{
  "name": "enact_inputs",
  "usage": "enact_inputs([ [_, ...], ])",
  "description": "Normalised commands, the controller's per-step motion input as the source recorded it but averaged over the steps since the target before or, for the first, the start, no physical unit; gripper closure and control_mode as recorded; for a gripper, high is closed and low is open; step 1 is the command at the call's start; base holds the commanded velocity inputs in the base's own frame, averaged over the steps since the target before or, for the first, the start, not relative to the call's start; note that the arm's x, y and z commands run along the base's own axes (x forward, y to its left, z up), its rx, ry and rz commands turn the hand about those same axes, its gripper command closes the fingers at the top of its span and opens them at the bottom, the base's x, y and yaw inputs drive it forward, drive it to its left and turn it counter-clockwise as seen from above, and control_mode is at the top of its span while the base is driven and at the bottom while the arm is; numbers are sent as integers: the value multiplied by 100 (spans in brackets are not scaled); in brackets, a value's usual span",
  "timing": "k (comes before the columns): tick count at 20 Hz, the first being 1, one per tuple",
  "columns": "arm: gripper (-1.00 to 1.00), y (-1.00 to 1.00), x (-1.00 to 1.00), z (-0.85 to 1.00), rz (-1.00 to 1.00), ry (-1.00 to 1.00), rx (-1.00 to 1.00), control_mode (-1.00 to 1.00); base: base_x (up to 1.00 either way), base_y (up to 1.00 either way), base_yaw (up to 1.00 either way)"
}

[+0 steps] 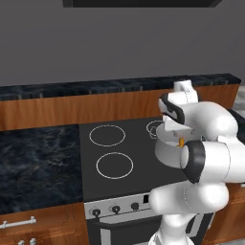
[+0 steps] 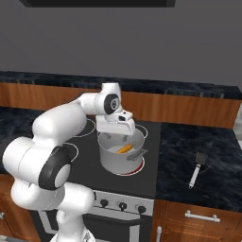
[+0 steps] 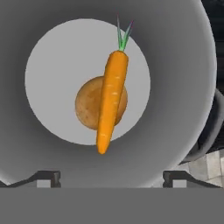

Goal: Put the potato and carrot in the pot. Retrieve the spatula and lightly stir the vegetables in the pot.

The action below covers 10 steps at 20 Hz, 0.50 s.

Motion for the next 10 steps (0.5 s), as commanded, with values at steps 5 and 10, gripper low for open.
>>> enact_inputs([
  [5, -100, -31, -50, 49, -3, 0, -1, -100, 0, 0, 0],
  [10, -100, -94, -74, 11, -19, 0, 10, -100, 0, 0, 0],
])
